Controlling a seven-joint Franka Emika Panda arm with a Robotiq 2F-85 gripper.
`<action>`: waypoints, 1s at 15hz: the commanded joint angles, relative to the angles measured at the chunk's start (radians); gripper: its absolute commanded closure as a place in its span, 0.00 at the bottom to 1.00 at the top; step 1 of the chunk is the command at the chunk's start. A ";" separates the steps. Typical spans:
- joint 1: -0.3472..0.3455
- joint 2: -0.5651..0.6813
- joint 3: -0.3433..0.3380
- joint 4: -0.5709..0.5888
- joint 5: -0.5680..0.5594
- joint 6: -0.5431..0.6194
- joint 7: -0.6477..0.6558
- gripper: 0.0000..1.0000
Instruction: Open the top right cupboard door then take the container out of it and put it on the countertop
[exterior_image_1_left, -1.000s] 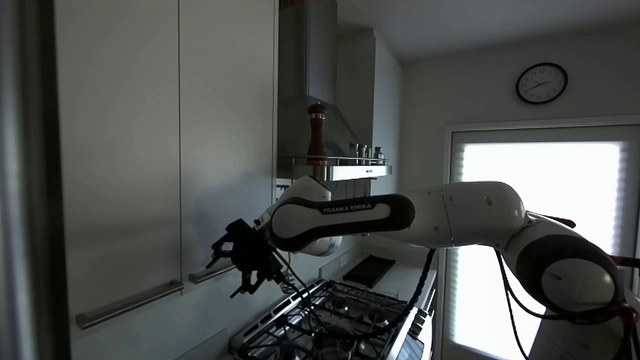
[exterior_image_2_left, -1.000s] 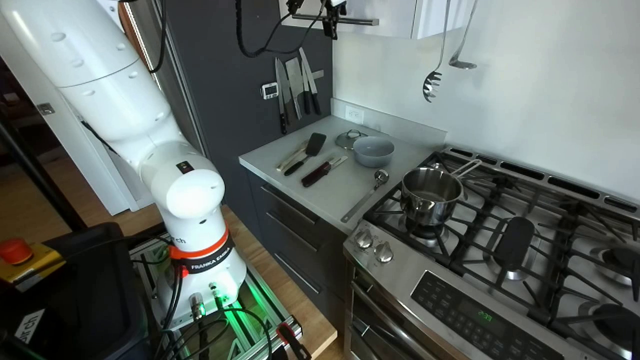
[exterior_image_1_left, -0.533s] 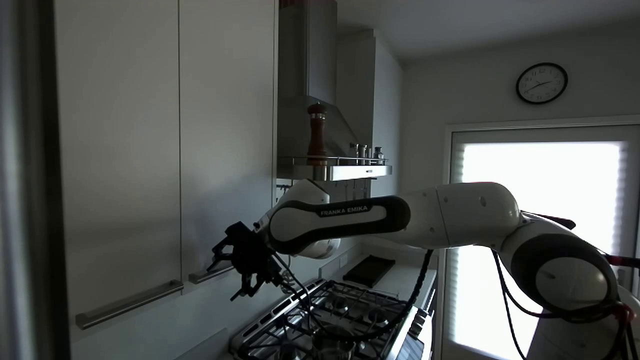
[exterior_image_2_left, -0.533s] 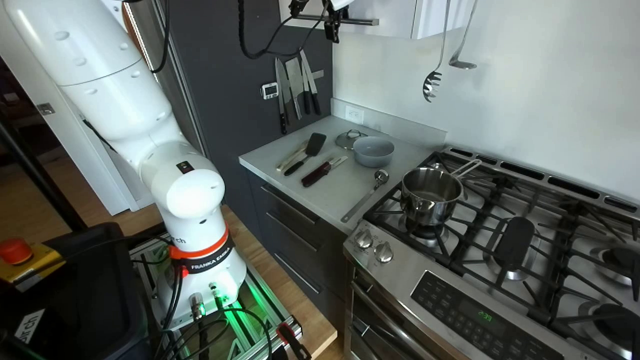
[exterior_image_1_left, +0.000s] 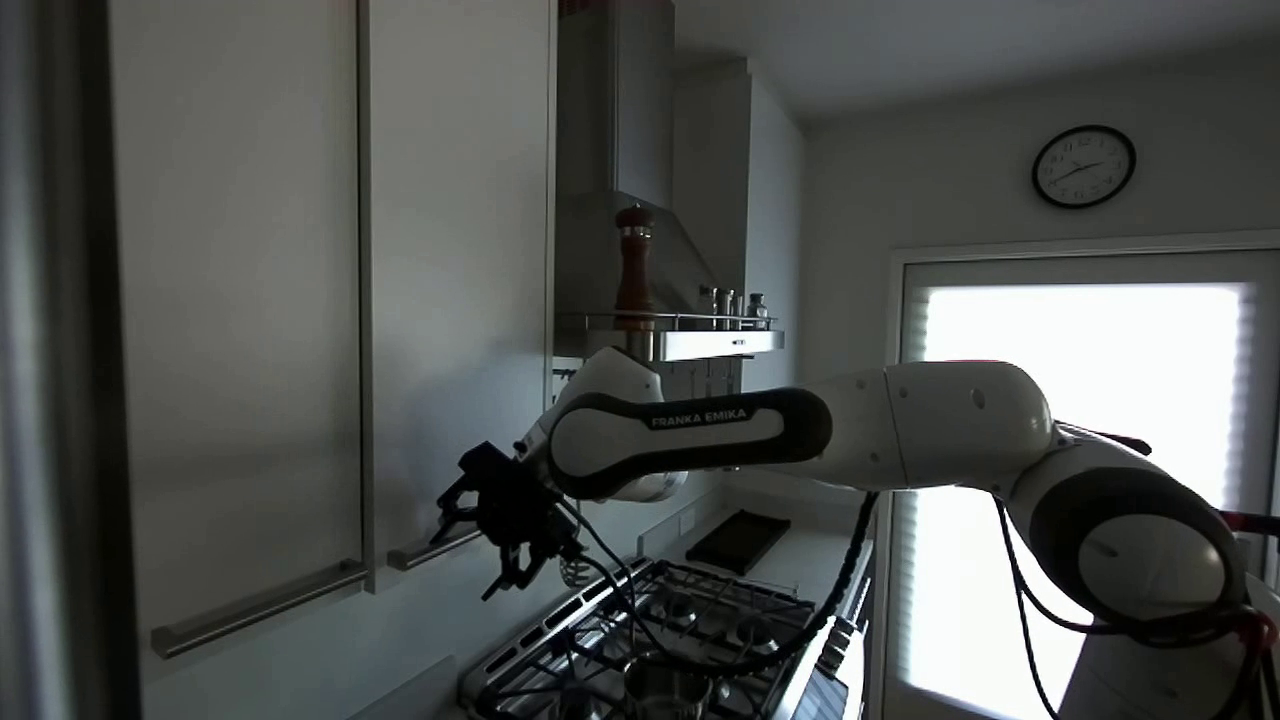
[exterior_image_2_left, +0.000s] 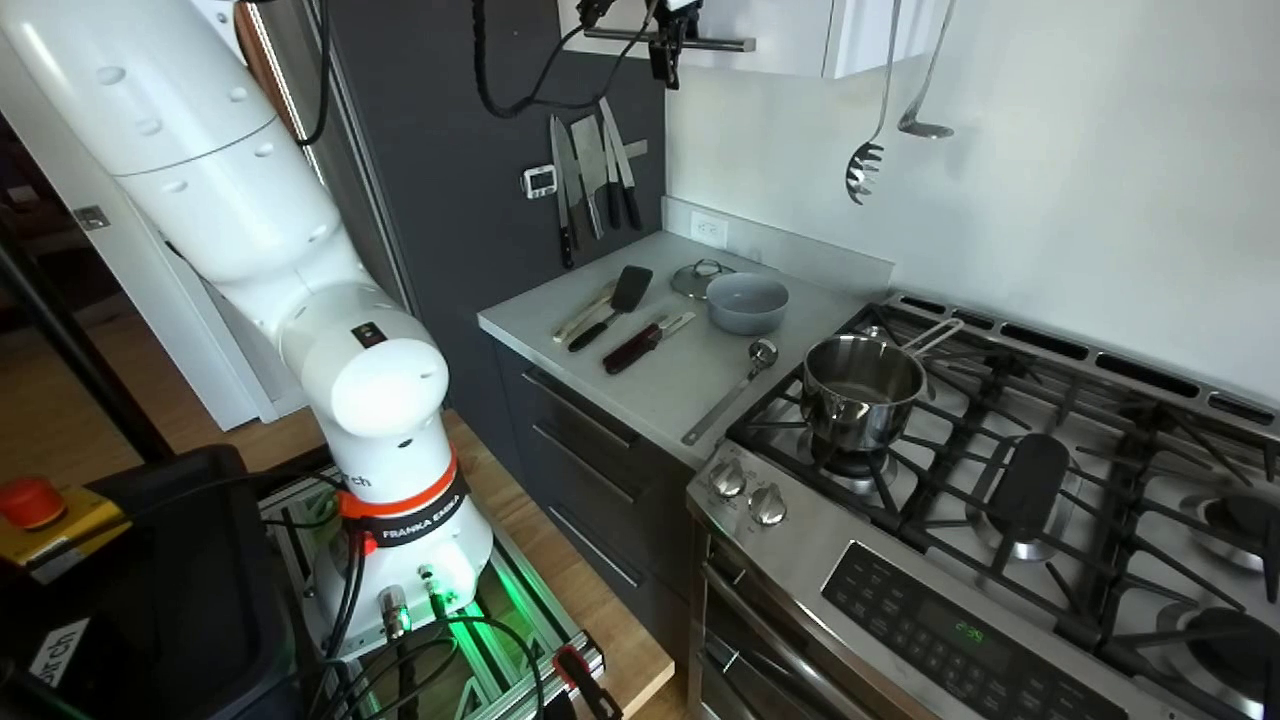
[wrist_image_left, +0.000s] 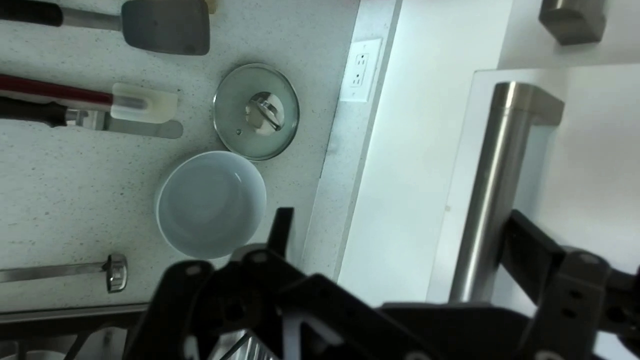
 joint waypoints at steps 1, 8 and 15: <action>-0.021 -0.045 -0.021 -0.028 -0.095 -0.164 0.035 0.00; -0.024 -0.078 -0.061 -0.006 -0.145 -0.365 -0.090 0.00; -0.042 -0.133 -0.105 -0.050 -0.142 -0.443 -0.317 0.00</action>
